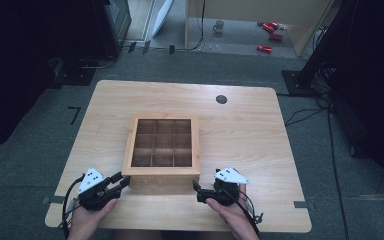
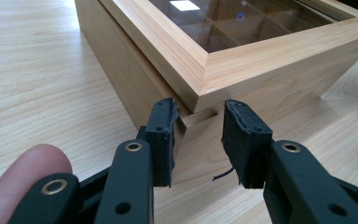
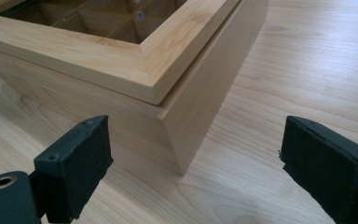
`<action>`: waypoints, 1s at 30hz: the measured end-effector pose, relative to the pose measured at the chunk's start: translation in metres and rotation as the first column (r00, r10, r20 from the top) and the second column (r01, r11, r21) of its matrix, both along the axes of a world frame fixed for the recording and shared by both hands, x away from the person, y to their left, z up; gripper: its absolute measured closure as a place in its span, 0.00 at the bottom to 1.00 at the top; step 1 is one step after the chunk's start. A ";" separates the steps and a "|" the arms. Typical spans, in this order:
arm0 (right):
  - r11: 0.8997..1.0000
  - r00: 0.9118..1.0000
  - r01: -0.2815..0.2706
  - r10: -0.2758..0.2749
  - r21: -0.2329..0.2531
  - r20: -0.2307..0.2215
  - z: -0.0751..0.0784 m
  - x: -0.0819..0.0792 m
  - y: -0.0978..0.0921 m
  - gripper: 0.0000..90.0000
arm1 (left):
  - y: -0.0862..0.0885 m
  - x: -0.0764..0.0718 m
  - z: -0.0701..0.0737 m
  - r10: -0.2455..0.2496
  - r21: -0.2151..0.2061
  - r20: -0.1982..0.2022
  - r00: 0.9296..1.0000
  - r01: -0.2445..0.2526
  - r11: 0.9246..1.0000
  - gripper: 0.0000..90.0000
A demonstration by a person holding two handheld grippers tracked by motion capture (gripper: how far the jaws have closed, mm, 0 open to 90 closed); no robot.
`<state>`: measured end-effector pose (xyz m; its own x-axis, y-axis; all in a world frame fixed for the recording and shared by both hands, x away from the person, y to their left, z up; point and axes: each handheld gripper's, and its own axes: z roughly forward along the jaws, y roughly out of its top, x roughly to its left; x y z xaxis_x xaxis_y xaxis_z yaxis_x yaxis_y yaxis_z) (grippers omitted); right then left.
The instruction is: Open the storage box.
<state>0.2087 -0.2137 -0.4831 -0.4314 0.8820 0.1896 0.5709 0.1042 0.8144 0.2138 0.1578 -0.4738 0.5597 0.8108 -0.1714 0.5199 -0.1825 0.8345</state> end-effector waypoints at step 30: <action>1.000 0.998 0.007 -0.006 -0.020 0.070 0.009 0.006 0.017 0.26 | 0.012 0.000 -0.001 -0.031 -0.024 0.001 1.000 0.031 0.999 0.60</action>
<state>0.2148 -0.1972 -0.4737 -0.4371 0.8882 0.1415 0.5132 0.1171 0.8502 0.2139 0.1694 -0.4752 0.5845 0.7888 -0.1902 0.5142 -0.1787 0.8389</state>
